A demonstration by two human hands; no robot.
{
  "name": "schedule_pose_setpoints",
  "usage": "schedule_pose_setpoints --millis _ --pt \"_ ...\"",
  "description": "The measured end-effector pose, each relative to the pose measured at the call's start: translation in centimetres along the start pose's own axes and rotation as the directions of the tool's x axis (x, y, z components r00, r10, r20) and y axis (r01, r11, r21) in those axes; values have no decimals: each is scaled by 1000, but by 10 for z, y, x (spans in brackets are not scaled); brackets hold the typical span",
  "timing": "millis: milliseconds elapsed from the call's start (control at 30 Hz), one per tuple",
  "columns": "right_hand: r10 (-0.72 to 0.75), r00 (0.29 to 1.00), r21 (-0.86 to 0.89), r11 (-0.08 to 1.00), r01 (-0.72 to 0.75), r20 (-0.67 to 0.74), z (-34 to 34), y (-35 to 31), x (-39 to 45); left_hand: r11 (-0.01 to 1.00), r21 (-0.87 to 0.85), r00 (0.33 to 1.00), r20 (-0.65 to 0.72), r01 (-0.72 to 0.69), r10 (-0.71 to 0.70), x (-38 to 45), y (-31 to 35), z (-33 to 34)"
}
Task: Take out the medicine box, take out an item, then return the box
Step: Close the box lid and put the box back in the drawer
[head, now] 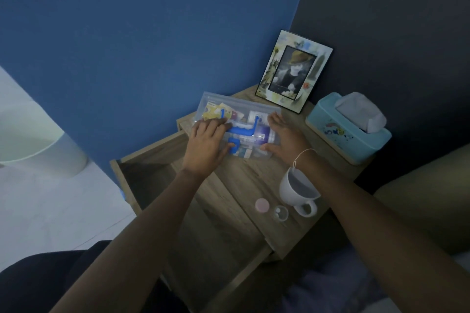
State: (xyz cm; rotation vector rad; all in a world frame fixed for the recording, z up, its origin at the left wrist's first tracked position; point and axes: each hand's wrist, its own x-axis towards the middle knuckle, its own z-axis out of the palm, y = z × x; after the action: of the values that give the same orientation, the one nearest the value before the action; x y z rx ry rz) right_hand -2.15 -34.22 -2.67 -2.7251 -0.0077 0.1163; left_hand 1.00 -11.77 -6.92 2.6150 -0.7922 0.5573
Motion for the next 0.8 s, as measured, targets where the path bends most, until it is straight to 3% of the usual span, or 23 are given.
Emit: schedule_pose_setpoints --millis 133,333,467,600,667,733,800 --pt "8 1000 -24 1000 -8 2 0 0 1 997 74 997 72 -1 -4 2 2 2" --pt "17 1000 -30 999 -17 -4 1 2 3 976 214 999 -8 -32 34 5 6 4" --pt "21 1000 -15 1000 -21 -15 3 4 3 980 196 999 -19 -33 38 3 7 8" --pt "30 999 58 998 -28 -31 3 0 -1 998 -63 1000 17 19 -18 -6 9 8" --pt "42 992 132 991 -26 -121 -3 -4 2 979 -193 998 27 68 -64 -9 10 5" --pt "52 973 154 988 -17 -227 -8 -10 11 934 -292 975 -17 205 -220 -11 12 1" --pt "81 959 152 988 -40 -273 -10 -13 24 771 -462 863 -24 438 -505 -9 18 -3"
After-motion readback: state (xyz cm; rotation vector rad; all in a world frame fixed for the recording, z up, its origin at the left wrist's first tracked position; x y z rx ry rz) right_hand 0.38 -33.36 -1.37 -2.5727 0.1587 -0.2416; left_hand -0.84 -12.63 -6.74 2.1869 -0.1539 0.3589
